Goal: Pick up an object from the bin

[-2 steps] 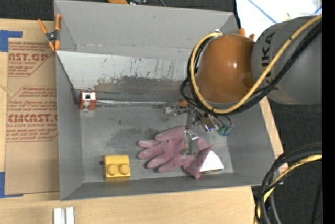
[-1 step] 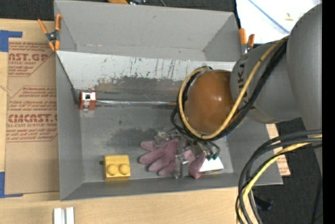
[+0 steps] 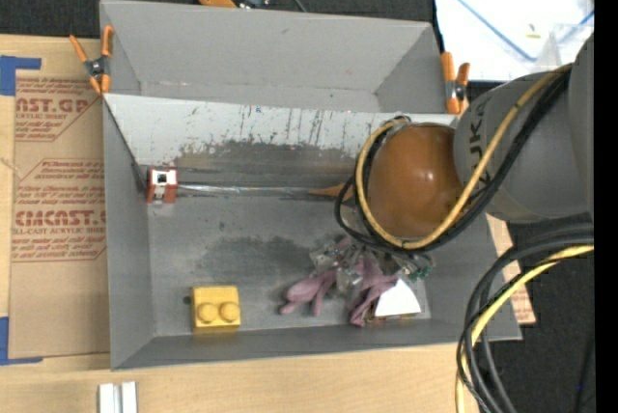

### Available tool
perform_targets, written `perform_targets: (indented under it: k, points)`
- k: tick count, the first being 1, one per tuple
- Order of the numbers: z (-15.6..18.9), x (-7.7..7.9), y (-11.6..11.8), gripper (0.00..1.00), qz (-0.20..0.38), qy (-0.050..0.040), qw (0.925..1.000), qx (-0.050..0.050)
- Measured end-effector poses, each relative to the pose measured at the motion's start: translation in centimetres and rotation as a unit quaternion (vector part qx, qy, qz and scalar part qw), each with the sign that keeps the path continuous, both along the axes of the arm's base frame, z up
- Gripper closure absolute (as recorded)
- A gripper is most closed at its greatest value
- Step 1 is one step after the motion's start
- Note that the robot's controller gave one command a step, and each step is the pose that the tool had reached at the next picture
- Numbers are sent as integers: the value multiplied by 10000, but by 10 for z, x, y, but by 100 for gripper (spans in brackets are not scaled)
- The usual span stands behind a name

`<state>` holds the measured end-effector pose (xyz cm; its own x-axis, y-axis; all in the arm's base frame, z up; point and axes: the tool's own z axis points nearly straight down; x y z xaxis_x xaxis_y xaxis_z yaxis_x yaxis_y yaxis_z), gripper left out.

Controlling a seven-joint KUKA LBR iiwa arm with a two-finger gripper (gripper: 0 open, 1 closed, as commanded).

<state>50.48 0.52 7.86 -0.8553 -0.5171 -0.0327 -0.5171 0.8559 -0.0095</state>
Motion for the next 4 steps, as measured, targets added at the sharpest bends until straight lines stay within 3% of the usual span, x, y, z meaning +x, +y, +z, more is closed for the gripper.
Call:
perform_targets:
  k: [1, 2, 3, 4]
  points:
    - [0, 0, 0, 100, 0, 0, 10000, 0]
    - [96, 54, -13, 100, -479, -34, 9988, 21]
    - [85, 13, 10, 100, -166, 86, 9998, 18]
    - [132, 44, -8, 100, -384, -73, 9992, 20]
